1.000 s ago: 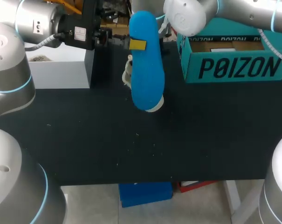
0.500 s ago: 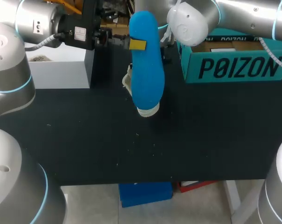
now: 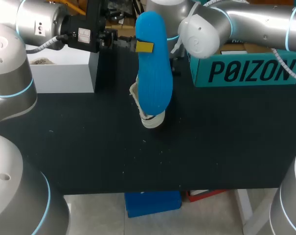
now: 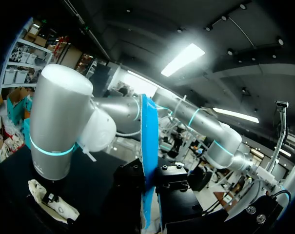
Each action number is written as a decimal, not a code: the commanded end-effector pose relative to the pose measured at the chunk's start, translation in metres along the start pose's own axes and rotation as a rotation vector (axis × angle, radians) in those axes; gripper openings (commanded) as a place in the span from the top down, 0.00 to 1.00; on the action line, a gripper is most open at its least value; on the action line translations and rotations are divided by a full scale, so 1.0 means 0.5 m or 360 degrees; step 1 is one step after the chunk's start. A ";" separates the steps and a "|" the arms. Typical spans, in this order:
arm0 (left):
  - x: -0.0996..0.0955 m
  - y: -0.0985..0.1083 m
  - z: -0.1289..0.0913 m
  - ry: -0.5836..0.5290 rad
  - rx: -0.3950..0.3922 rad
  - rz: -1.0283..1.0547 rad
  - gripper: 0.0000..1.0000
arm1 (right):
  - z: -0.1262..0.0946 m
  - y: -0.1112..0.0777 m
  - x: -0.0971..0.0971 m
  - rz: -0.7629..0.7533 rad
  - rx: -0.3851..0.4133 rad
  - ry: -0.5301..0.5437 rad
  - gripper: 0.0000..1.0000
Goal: Take the shoe out of the shoebox, open the shoe tongue, remove and reinsert the insole, then place the shoe into the shoebox
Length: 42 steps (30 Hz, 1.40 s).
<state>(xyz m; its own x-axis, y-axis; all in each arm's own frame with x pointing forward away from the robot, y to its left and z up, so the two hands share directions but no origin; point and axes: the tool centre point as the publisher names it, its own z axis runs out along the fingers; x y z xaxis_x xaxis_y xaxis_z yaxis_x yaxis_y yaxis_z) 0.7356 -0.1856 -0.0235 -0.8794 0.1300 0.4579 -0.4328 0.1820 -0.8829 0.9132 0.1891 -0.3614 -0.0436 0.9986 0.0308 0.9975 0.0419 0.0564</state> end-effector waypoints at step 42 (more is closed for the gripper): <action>-0.001 0.002 0.002 -0.0003 0.0004 0.0002 1.00 | 0.060 -0.043 -0.026 0.0012 0.0022 -0.0087 0.00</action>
<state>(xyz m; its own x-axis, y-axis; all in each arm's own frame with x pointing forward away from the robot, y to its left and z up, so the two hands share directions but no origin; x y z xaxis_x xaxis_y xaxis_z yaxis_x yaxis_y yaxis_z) 0.7356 -0.1856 -0.0235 -0.8794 0.1301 0.4579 -0.4328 0.1820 -0.8829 0.8956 0.1770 -0.3951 -0.0373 0.9989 -0.0270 0.9985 0.0384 0.0386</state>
